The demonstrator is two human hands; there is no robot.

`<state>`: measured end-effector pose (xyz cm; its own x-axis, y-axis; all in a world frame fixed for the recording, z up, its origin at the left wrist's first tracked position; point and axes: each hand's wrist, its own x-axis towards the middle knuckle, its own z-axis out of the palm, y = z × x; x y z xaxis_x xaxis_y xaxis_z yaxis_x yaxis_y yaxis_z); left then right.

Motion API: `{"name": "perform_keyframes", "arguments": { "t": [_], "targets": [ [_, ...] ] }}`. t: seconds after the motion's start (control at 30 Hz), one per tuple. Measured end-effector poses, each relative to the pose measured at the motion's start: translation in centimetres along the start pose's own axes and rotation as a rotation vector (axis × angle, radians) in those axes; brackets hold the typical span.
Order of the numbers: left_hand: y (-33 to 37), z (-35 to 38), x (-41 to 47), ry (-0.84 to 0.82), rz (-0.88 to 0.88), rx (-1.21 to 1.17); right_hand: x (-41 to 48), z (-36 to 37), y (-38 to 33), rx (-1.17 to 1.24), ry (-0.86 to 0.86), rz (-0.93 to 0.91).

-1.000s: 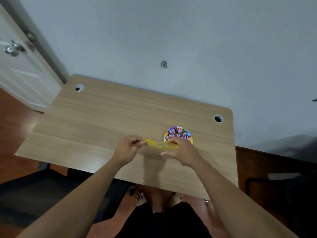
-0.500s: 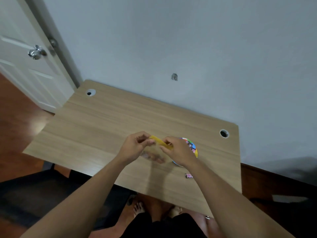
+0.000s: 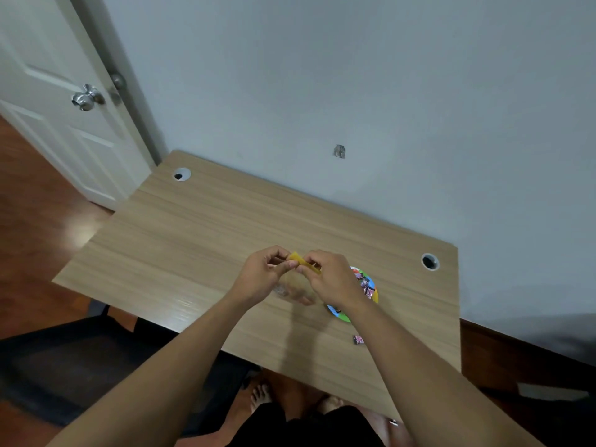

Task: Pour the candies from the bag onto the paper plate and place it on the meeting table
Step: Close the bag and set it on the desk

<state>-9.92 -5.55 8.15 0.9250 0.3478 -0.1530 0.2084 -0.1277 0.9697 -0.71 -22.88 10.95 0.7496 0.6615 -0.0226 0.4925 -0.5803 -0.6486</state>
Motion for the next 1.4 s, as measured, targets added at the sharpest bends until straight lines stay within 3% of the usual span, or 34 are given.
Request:
{"name": "perform_keyframes", "arguments": {
  "t": [0.37,0.6,0.93,1.4],
  "targets": [
    [1.2,-0.4,0.9,0.133,0.036,0.223,1.5,0.2,0.1,-0.060,0.013,-0.015],
    [1.7,-0.2,2.0,0.279,-0.076,0.098,2.6,-0.6,0.3,-0.151,0.046,-0.016],
    [1.8,-5.6,4.0,0.419,-0.181,-0.061,2.5,-1.1,1.7,-0.215,0.057,-0.023],
    [0.3,-9.5,2.8,0.461,-0.249,-0.127,1.9,-0.8,0.5,-0.253,-0.006,-0.029]
  ]
}}
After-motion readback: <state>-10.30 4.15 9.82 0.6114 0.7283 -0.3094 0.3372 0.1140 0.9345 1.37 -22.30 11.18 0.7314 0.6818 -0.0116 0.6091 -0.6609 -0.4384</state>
